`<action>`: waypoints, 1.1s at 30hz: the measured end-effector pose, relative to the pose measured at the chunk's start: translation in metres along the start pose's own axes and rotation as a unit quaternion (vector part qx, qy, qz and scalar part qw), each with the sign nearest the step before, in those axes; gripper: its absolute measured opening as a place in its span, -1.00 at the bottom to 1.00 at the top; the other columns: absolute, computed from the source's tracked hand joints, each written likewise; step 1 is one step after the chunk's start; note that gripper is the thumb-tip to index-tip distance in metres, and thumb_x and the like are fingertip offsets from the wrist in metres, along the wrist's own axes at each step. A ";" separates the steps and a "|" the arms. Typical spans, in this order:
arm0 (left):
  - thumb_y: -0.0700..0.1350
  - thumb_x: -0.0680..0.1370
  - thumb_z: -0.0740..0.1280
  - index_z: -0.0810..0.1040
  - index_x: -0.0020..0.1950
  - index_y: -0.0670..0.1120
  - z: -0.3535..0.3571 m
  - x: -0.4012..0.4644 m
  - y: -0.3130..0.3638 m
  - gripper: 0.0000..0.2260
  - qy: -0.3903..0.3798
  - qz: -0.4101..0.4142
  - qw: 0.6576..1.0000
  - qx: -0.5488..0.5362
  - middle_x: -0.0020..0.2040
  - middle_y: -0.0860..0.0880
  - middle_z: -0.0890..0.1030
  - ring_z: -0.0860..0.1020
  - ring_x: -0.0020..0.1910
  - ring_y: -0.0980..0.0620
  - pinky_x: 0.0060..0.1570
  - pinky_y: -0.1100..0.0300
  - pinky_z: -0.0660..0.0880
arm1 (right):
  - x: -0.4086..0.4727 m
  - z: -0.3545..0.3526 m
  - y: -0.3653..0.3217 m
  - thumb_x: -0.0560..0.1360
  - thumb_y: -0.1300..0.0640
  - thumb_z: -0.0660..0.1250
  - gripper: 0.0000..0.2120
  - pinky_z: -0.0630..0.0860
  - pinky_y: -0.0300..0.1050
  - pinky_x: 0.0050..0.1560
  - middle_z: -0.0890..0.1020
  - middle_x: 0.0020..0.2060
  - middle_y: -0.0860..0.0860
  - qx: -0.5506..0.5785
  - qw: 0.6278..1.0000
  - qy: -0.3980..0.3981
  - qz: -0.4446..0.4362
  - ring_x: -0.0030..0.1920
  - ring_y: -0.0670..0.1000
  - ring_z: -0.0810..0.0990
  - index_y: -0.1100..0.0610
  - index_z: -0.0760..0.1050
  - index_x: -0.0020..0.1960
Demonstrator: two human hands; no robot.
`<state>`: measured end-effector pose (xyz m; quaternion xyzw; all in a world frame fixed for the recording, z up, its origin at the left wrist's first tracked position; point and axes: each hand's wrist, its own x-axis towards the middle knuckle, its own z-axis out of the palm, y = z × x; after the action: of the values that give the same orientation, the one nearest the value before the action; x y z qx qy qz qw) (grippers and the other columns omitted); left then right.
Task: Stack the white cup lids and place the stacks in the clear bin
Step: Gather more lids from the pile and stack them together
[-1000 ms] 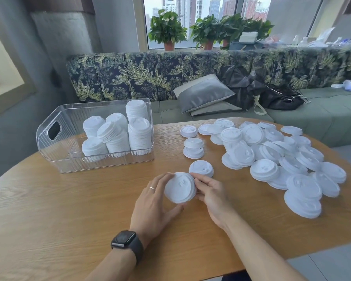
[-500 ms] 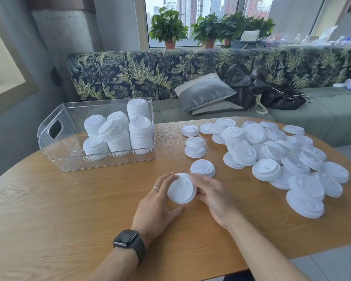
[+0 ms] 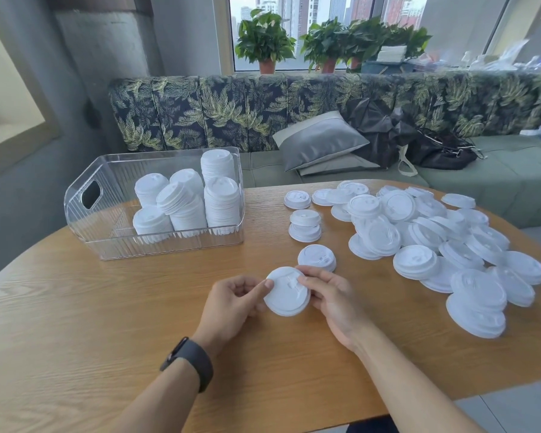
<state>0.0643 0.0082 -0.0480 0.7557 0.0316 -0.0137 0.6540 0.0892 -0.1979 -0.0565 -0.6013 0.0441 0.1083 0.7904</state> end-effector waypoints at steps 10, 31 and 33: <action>0.01 0.47 0.58 0.71 0.04 -0.13 0.001 0.001 0.001 -0.74 -0.014 -0.026 0.999 -0.020 -0.19 -0.09 0.75 0.66 -0.23 0.08 -0.14 0.21 0.59 | -0.002 0.003 -0.002 0.55 0.22 0.45 -0.73 0.58 0.02 0.29 0.75 0.11 0.08 0.027 0.999 0.016 -0.015 0.19 0.06 0.70 0.19 0.64 0.24; -0.11 0.53 0.55 0.69 0.10 -0.15 0.001 0.009 0.000 -0.80 0.039 -0.020 0.996 -0.072 -0.06 -0.13 0.76 0.74 -0.07 -0.06 -0.11 0.20 0.66 | -0.001 0.005 0.004 0.45 0.20 0.58 -0.65 0.60 -0.05 0.19 0.76 0.04 0.02 -0.015 0.993 0.096 -0.072 0.10 0.00 0.73 0.13 0.64 0.21; -0.13 0.54 0.53 0.68 0.10 -0.18 0.000 0.014 0.000 -0.81 0.057 -0.025 0.994 -0.091 -0.06 -0.16 0.75 0.73 -0.11 -0.05 -0.13 0.20 0.66 | 0.003 0.005 0.006 0.50 0.18 0.53 -0.81 0.61 -0.12 0.11 0.75 -0.01 -0.03 -0.080 0.973 0.183 -0.116 0.02 -0.09 0.73 0.07 0.66 0.11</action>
<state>0.0782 0.0087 -0.0489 0.6916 0.0888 0.0157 0.7166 0.0905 -0.1910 -0.0609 -0.6732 0.1089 -0.0927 0.7255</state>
